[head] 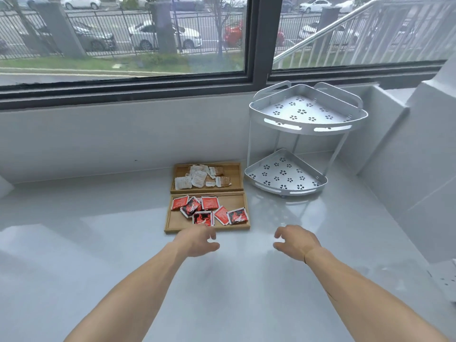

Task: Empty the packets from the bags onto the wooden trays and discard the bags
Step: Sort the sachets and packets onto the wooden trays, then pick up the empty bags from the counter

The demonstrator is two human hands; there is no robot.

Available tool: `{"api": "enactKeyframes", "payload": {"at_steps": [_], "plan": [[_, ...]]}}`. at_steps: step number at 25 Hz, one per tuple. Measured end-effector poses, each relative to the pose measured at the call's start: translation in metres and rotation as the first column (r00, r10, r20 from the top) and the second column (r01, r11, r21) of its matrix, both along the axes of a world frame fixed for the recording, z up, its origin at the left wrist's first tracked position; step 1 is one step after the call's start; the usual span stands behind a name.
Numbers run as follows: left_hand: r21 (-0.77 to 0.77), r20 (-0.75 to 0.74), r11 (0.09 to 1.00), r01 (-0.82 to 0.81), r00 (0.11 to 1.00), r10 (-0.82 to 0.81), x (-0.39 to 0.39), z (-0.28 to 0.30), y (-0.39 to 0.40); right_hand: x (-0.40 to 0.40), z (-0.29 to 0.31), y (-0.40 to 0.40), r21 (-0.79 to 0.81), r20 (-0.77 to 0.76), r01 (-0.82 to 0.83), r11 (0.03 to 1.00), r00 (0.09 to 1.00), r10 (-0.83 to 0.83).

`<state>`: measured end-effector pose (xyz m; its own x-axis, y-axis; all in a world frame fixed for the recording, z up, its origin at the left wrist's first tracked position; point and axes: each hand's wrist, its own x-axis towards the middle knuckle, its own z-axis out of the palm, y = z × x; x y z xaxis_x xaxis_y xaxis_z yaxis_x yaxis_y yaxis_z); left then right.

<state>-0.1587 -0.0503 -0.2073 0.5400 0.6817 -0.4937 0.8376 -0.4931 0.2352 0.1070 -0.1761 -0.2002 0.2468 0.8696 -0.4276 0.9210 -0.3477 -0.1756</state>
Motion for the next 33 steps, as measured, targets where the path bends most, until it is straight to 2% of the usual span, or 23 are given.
{"api": "enactKeyframes", "payload": {"at_steps": [7, 12, 16, 21, 24, 27, 30, 33], "plan": [[-0.012, 0.034, 0.966, 0.258, 0.966, -0.257, 0.061, -0.004, -0.018, 0.021, 0.007, -0.106, 0.003, 0.023, 0.325, 0.946, 0.945, -0.325], [-0.032, 0.077, 0.889, 0.456, 0.888, -0.453, 0.135, -0.003, -0.057, 0.040, 0.011, -0.201, -0.017, 0.046, 0.567, 0.824, 0.823, -0.566], [-0.036, 0.067, 0.827, 0.562, 0.827, -0.559, 0.194, -0.006, -0.093, 0.058, 0.012, -0.262, -0.015, 0.047, 0.681, 0.733, 0.732, -0.679], [-0.028, 0.020, 0.752, 0.658, 0.753, -0.658, 0.265, -0.005, -0.135, 0.095, 0.008, -0.307, -0.012, 0.106, 0.697, 0.717, 0.714, -0.692], [0.037, -0.074, 0.699, 0.714, 0.700, -0.710, 0.301, -0.006, -0.151, 0.124, 0.006, -0.318, -0.011, 0.129, 0.711, 0.703, 0.698, -0.704], [0.102, -0.099, 0.684, 0.722, 0.691, -0.716, 0.329, -0.006, -0.160, 0.151, 0.002, -0.319, -0.003, 0.133, 0.722, 0.692, 0.686, -0.715], [0.089, -0.070, 0.691, 0.718, 0.696, -0.714, 0.350, -0.010, -0.169, 0.169, -0.009, -0.313, -0.038, 0.117, 0.707, 0.706, 0.705, -0.700], [0.074, -0.092, 0.649, 0.757, 0.653, -0.752, 0.362, -0.017, -0.177, 0.181, -0.023, -0.301, -0.062, 0.099, 0.666, 0.744, 0.746, -0.659]]}}
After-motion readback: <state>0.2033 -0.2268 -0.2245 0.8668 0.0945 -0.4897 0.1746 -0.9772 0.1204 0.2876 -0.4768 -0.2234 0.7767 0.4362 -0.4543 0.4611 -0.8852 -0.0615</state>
